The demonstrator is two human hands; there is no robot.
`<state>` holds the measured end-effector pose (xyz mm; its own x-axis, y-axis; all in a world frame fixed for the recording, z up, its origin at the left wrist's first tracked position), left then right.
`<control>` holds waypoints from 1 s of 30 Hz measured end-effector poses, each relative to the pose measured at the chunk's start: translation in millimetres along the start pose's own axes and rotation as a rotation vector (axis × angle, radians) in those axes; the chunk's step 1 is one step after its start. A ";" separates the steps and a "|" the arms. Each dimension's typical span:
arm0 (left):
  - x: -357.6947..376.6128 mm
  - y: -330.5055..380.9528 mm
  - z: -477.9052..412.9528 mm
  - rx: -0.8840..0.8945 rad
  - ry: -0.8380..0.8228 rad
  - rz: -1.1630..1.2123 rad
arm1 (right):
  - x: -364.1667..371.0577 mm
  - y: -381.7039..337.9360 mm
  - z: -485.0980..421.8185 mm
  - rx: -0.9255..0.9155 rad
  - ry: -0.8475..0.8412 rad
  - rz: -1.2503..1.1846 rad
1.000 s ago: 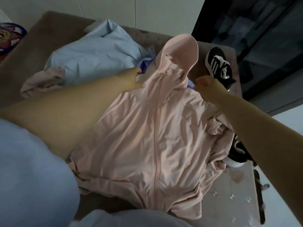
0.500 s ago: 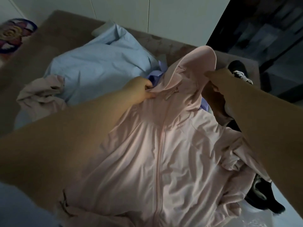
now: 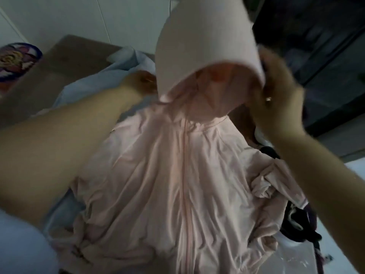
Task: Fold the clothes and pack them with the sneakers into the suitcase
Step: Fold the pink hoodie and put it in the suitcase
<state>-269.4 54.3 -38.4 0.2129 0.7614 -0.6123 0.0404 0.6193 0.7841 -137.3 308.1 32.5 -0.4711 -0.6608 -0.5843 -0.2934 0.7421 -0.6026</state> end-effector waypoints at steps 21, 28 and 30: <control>-9.3 -69.8 173.6 -0.199 -0.270 -0.432 | 63.8 -71.3 168.9 1.148 -0.939 -0.301; 9.7 -29.2 214.5 -0.070 -0.236 -0.276 | 86.4 -82.3 171.4 1.340 -0.729 -0.518; 12.2 -6.7 220.9 -0.031 -0.176 -0.088 | 67.9 -79.5 160.7 1.274 -0.665 -0.644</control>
<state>-51.4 17.0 -28.8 0.3775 0.6606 -0.6489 0.0366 0.6896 0.7233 -12.3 186.1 -46.6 -0.0117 -0.9997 0.0222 0.7348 -0.0236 -0.6778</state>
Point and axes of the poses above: each hand's wrist, its own z-axis away from the middle knuckle, its own x-axis out of the palm, y = z × x, the point moved 1 cm from there along -z, towards the middle knuckle, and after that the axes turned 3 degrees about x, right-handed, at the moved point
